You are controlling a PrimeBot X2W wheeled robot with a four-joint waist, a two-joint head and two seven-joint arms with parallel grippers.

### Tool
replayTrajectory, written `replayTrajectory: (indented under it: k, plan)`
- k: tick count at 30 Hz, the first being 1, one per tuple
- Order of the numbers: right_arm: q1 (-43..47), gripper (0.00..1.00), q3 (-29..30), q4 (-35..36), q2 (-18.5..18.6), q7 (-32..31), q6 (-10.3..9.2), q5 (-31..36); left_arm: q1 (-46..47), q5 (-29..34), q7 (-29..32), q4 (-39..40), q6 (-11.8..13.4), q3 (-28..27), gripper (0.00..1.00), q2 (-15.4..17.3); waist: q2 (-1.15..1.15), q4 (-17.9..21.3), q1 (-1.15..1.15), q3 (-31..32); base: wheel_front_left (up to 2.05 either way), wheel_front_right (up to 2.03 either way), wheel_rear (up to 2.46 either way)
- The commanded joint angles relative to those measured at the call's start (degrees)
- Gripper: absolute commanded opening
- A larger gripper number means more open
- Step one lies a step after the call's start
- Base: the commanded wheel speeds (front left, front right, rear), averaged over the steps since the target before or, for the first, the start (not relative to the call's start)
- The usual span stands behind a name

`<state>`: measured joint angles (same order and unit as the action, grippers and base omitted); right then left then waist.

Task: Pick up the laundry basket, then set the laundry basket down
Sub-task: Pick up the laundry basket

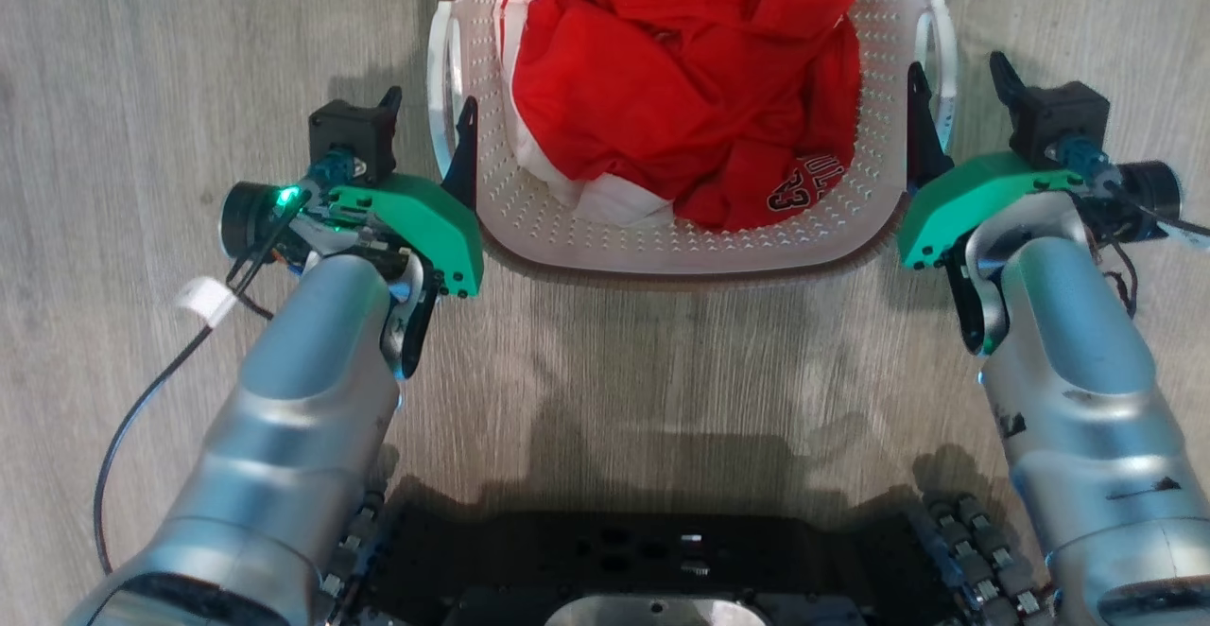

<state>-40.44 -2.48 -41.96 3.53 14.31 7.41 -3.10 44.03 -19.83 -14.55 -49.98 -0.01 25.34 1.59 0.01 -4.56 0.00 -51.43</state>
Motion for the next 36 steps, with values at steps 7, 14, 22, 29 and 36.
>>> replayTrajectory:
  k: [7, 14, 22, 29, 36]
  plan:
    - [0.1, 1.0, -2.2, 0.0, -0.7, 0.7, 0.08, -0.7, 1.9, -2.8, -0.4, -2.3, 0.0, 1.7, 1.0, 1.3, -0.01, -0.5, 0.0, -2.0, 0.0, 0.0, 0.0]
    - [-0.7, 1.0, -2.2, -1.2, -0.7, 0.7, 0.08, -0.5, 3.5, -4.8, -0.4, -3.3, 0.2, 3.6, 1.0, 1.3, -0.01, -0.6, 0.0, -3.0, 0.0, 0.0, 0.0]
    - [-2.3, 1.0, -2.7, -3.1, -0.7, 0.7, 0.08, -0.7, 5.9, -7.0, -0.4, -5.4, 0.2, 6.3, 1.0, 1.3, -0.01, -0.7, 0.0, -4.0, 0.0, 0.0, 0.0]
    - [-4.1, 1.0, -4.0, -5.2, -0.7, 0.7, 0.08, -1.6, 7.6, -9.5, -0.4, -7.6, 0.5, 9.0, 1.0, 1.3, -0.01, -0.7, 0.0, -4.8, 0.0, 0.0, 0.0]
    - [-5.2, 0.81, -4.9, -6.5, -0.7, 0.7, 0.08, -2.5, 8.5, -11.7, -0.4, -8.9, 0.9, 11.5, 1.0, 1.3, -0.01, -0.6, 0.0, -4.9, 0.0, 0.0, 0.0]
